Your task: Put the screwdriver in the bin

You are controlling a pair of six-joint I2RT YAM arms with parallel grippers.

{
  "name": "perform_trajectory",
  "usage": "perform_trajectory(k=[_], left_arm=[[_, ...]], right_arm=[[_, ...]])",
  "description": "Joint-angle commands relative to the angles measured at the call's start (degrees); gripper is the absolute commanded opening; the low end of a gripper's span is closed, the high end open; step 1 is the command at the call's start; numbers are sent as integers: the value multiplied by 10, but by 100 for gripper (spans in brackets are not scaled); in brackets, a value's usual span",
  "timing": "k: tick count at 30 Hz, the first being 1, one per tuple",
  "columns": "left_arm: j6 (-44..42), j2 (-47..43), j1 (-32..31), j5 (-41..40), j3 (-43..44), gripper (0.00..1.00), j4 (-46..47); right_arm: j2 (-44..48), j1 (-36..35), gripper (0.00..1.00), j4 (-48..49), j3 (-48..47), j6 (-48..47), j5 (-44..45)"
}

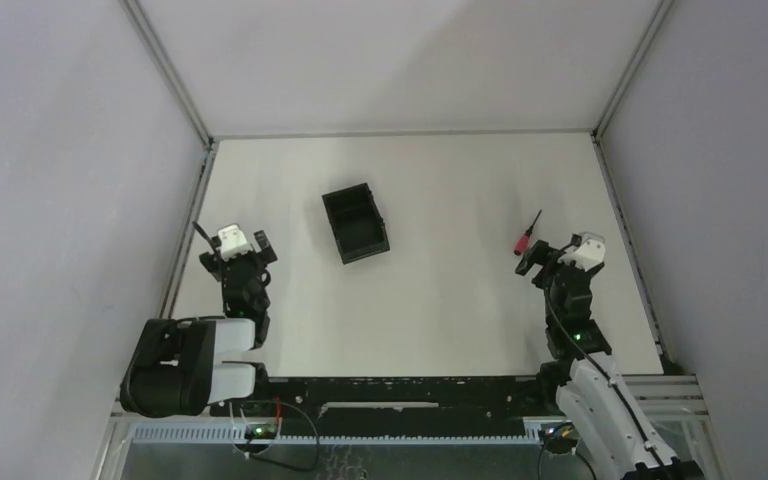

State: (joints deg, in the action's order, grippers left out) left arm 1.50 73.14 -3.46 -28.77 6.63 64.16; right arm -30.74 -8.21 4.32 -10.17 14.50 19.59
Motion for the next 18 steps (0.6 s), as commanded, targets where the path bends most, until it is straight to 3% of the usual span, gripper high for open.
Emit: perform_trajectory(k=[1, 4, 8, 12, 18], left_arm=[[-6, -1, 1, 1, 26, 98, 15], [-5, -1, 1, 1, 26, 98, 15], [-5, 0, 1, 1, 26, 98, 15], [-5, -1, 1, 2, 27, 98, 15], [-5, 0, 1, 1, 26, 98, 15]], right_arm=[[-43, 20, 100, -27, -101, 33, -14], [-124, 59, 100, -97, -205, 47, -92], [-284, 123, 99, -264, -391, 109, -144], [-441, 130, 89, -360, -543, 105, -149], [-618, 130, 81, -440, -682, 90, -168]])
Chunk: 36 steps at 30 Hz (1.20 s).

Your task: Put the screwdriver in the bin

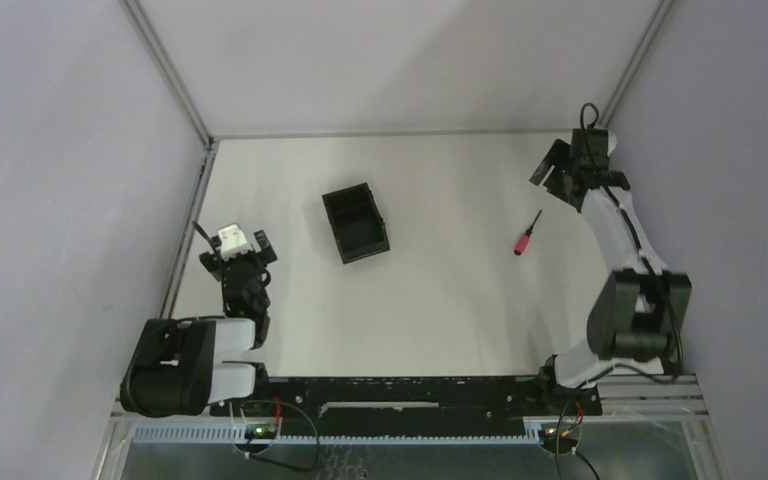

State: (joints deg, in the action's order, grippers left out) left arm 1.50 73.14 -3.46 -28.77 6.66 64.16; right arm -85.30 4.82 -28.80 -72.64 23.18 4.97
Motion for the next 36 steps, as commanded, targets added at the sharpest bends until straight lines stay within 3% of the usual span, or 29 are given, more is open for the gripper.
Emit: perform_trajectory(k=[1, 7, 20, 22, 25, 31, 36], left_arm=[[-6, -1, 1, 2, 26, 98, 15], [-5, -1, 1, 2, 26, 98, 14], [-5, -1, 1, 2, 26, 98, 15], [-5, -1, 1, 2, 27, 98, 14], [-5, 0, 1, 2, 26, 98, 15], [-5, 0, 1, 2, 26, 98, 14], [-5, -1, 1, 2, 26, 98, 15]], right_arm=[[-101, 0, 78, -123, -75, 2, -19], [-214, -31, 74, -165, -130, -10, 23], [-306, -38, 57, -131, -75, 1, 34], [-311, -37, 43, -127, -68, -1, 35], [-313, -37, 2, -132, -74, -12, 38], [-266, -43, 0, -226, -150, -54, 59], [-228, -61, 0, -398, -278, -84, 54]])
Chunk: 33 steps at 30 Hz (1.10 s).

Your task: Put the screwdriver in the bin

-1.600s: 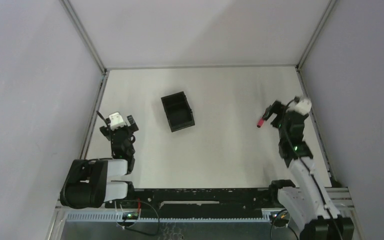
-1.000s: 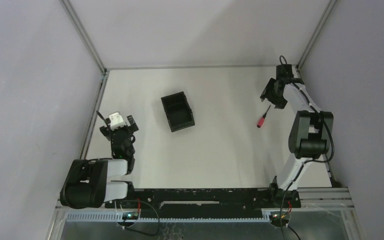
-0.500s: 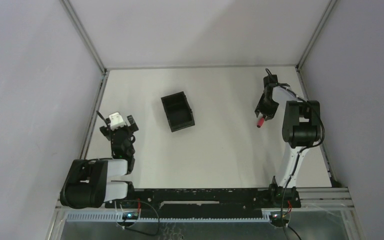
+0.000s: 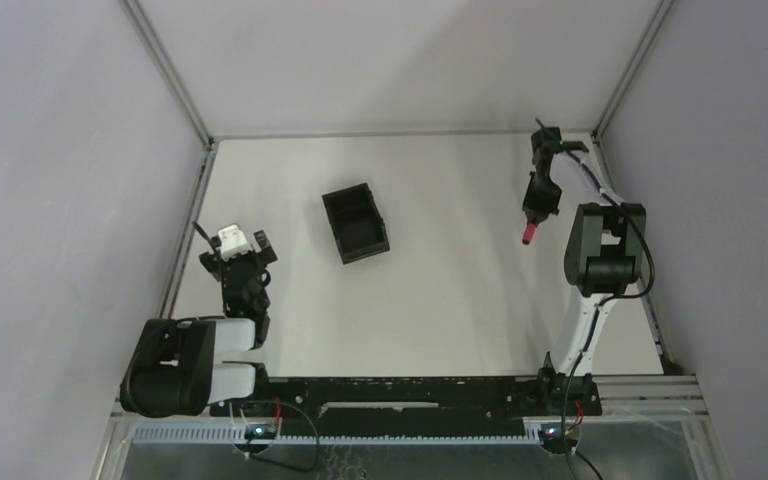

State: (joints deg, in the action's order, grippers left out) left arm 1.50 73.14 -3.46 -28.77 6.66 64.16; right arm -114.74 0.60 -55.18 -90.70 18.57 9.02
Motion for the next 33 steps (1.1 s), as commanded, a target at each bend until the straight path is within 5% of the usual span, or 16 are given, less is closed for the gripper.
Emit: perform_trajectory(k=[1, 9, 17, 23, 33], left_arm=[[-5, -1, 1, 2, 26, 98, 15], [-5, -1, 1, 2, 26, 98, 15], [-5, -1, 1, 2, 26, 99, 14], [-5, -1, 1, 2, 26, 98, 15], [-5, -1, 1, 2, 26, 98, 15]], right_arm=[[71, -24, 0, -168, -123, -39, 9], [63, -107, 0, -276, -319, -18, -4], [-30, -328, 0, -125, -465, -90, -59], [-89, -452, 0, 17, -455, -207, -5], [-208, -486, 0, 87, -447, -255, 37]])
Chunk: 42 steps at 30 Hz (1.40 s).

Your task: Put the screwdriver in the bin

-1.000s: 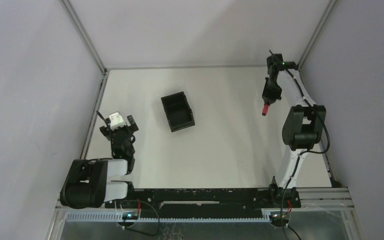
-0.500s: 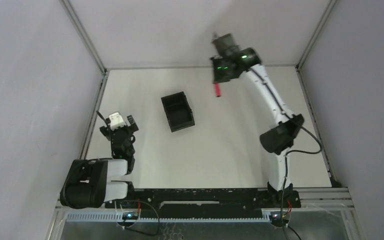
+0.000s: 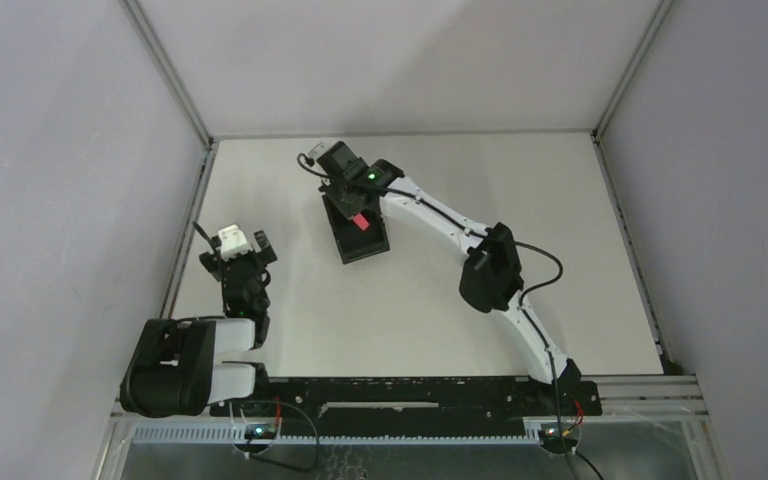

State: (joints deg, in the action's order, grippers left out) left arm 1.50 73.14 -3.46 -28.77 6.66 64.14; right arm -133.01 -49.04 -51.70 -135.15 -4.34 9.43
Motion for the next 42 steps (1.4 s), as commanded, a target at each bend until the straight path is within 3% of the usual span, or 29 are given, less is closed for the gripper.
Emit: perform_trajectory(k=[1, 12, 13, 14, 17, 19, 31, 32, 33, 34, 35, 42], left_arm=[[-5, -1, 1, 2, 26, 98, 15], [-5, -1, 1, 2, 26, 98, 15], [-5, -1, 1, 2, 27, 98, 15], [-6, -1, 1, 2, 26, 98, 15], [-5, -2, 1, 2, 26, 98, 15], [-5, -1, 1, 2, 26, 98, 15], [-5, -1, 1, 2, 26, 98, 15], [-5, -1, 1, 2, 26, 98, 15], [-5, -2, 0, 2, 26, 98, 15], [-5, -1, 1, 2, 26, 98, 15], [-5, -2, 1, 2, 26, 98, 15], [-5, -1, 1, 2, 26, 98, 15]], right_arm=[[-32, 10, 0, 61, 3, -27, 37], [-58, 9, 0, 86, 68, -33, 56], [-57, 8, 4, 86, 70, -32, 56], [-55, 8, 17, 87, 71, -29, 56], [-47, 5, 41, 88, 67, -21, 59], [-38, 3, 46, 94, 67, -13, 62], [71, -3, 46, 111, 73, 22, 71], [80, -2, 50, 114, 81, 22, 76], [94, -1, 63, 117, 91, 24, 84], [111, 1, 88, 119, 101, 29, 100], [126, 3, 98, 123, 114, 33, 115], [274, 57, 100, 243, 329, 71, 114]])
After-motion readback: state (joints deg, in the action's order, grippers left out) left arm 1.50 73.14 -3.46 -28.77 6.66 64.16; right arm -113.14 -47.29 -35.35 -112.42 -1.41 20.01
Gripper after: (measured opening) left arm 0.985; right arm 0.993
